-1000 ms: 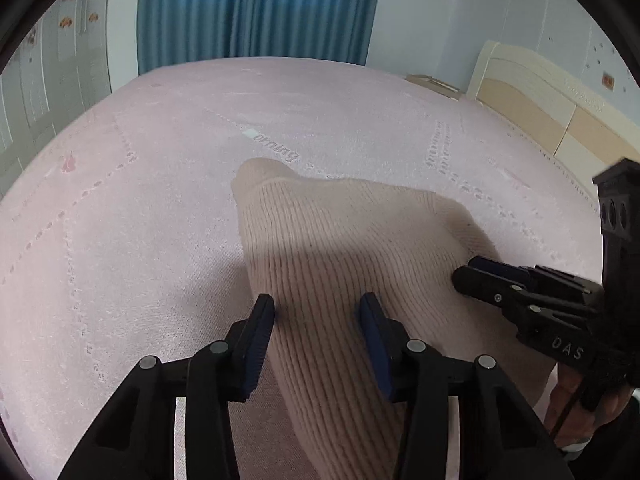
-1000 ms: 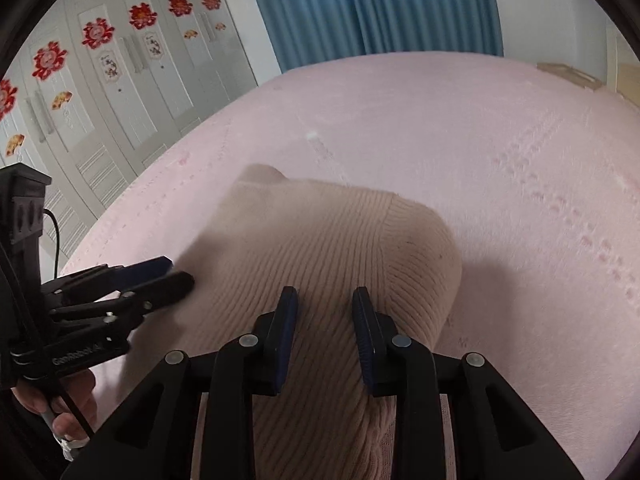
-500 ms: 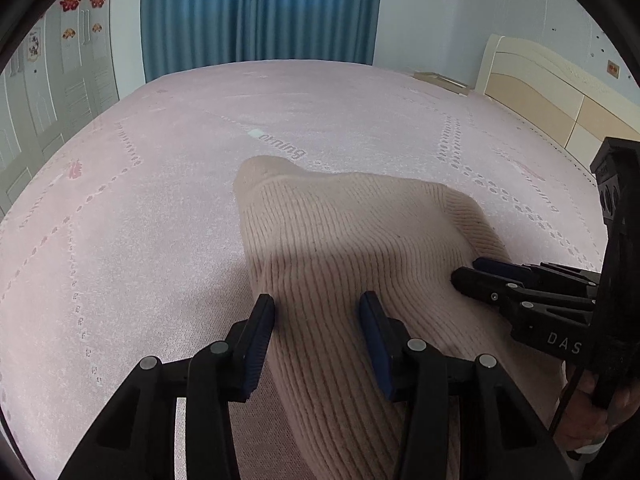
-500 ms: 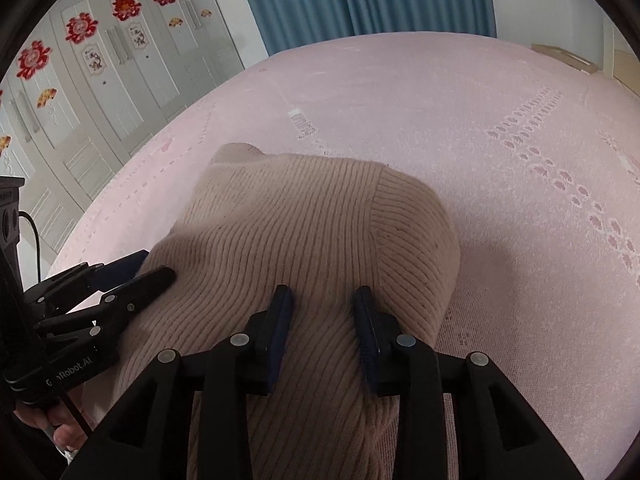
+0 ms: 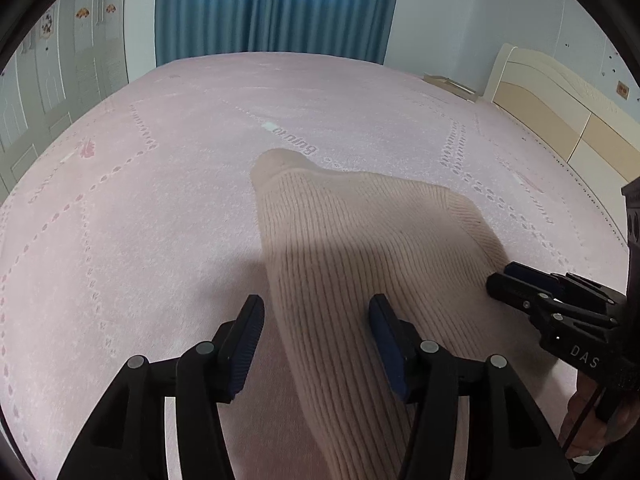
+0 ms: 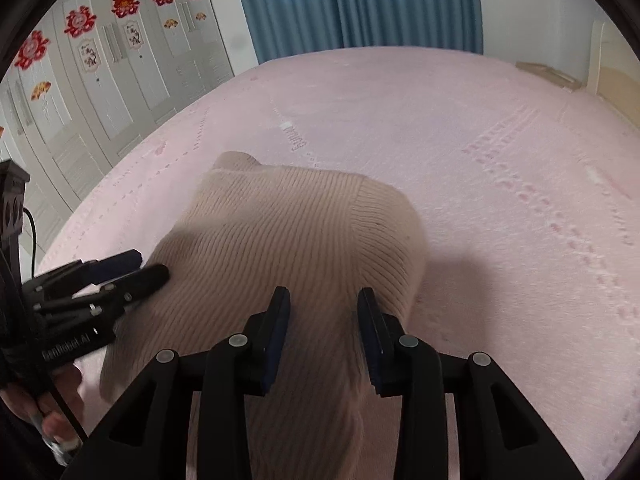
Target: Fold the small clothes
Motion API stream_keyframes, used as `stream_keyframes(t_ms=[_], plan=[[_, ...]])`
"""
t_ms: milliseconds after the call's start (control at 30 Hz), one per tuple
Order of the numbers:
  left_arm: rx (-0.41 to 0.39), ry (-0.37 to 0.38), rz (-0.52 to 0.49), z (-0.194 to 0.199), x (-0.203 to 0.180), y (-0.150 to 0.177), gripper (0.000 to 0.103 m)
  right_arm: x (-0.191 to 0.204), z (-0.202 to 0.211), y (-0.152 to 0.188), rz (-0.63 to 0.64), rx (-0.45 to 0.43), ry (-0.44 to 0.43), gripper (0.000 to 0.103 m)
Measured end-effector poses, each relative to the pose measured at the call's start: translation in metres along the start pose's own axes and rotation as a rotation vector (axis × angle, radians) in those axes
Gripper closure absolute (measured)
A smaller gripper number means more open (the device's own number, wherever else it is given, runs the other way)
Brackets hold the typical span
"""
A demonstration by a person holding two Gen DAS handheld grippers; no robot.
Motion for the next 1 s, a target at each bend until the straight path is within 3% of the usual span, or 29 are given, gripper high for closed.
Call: stream_keyframes(t_ms=[200,433,833,900,933,1000], plan=[[0.013,-0.014,0.007,0.033,-0.005,0.018,0.051,-0.015,0.033,0.014,-0.036,0.038,0.096,0.069],[0.056,-0.045,0.031,0.071,-0.017,0.039,0.051,-0.027,0.101,0.033,-0.122,0.029,0.185,0.067],[-0.034,-0.052,0.046,0.174,-0.051,0.041,0.045,-0.008,0.192,0.05,-0.139,0.043,0.208,0.055],[-0.054,-0.071,0.049,0.188,-0.057,0.041,0.042,-0.003,0.21,0.053,-0.129,0.023,0.221,0.037],[-0.059,-0.077,0.049,0.193,-0.06,0.042,0.042,-0.003,0.215,0.053,-0.128,0.012,0.223,0.022],[-0.065,-0.091,0.049,0.203,-0.066,0.044,0.039,0.0,0.23,0.055,-0.121,-0.022,0.226,0.017]])
Point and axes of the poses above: each gripper's, at about its wrist camera, not at the fingertips, and z roughly against the way its jaws point, x to its left, y to its underside, the point moved 2 cm from there along -z, roughly the way its jaws point, and after that the axes turned 10 degrees about y, right-handed, at the moved point
